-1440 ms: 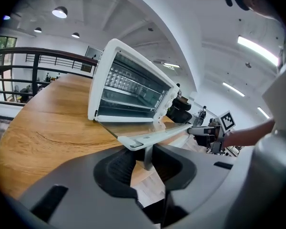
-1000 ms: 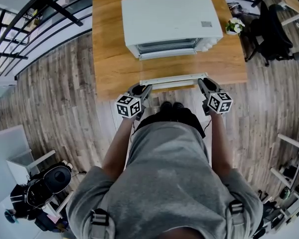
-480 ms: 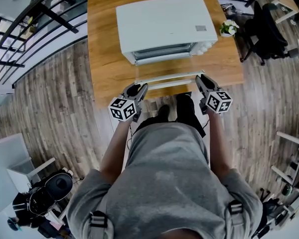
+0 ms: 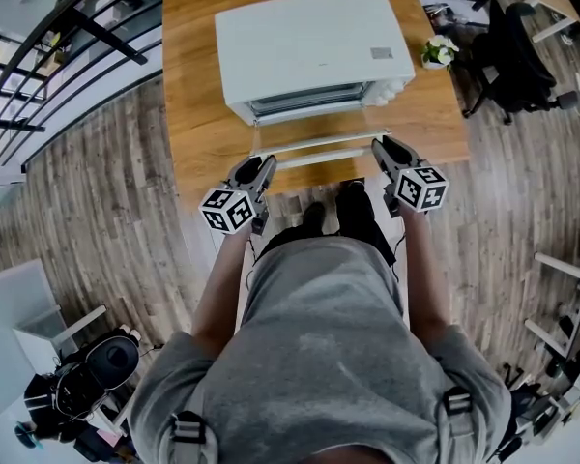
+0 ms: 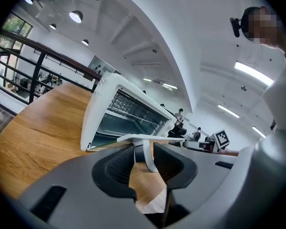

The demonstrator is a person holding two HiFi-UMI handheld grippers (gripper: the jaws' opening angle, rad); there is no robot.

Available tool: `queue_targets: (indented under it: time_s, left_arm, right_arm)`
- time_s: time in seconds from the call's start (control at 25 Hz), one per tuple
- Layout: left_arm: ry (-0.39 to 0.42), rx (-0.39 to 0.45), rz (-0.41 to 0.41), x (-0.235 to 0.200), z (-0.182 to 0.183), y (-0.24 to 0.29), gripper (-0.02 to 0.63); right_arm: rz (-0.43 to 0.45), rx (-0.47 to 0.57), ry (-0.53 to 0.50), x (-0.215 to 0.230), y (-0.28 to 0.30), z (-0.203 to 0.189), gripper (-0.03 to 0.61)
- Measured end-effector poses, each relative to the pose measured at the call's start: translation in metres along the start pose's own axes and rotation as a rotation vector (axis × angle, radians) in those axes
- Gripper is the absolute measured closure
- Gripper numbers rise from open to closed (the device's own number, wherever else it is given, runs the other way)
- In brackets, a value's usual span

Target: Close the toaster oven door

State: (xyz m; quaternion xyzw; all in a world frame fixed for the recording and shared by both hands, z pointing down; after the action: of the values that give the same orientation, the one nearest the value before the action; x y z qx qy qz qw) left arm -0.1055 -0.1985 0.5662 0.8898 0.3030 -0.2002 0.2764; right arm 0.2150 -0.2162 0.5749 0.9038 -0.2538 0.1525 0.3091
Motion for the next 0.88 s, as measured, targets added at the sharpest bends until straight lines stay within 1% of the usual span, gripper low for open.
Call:
queue_targets:
  time_s: [0.24,0.64,0.88]
  left_arm:
    - [-0.012,0.003,0.019,-0.002,0.013,0.003,0.468]
    - [-0.081,0.041,0.005,-0.008,0.036,0.009,0.466]
    - [-0.107,0.053,0.008,-0.01,0.047,0.015,0.465]
  right_arm:
    - [0.022,0.053,0.055,0.002,0.003,0.011,0.472]
    - [0.022,0.071,0.027,0.0,0.013,0.037,0.469]
    - [0.01,0.08,0.007,0.001,0.018,0.049,0.469]
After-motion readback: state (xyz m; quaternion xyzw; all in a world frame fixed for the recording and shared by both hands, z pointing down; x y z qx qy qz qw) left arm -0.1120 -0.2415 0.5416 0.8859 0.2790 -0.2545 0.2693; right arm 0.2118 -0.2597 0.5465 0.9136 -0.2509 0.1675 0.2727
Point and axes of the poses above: the fingertips, and each gripper's own axes: y forward along the fingers, x to its right, z out of its top, the point moved 4 cm from there along -y, backward along the fingers, and after that the axes turned 3 degrees about -x, right-handed, at the moved point
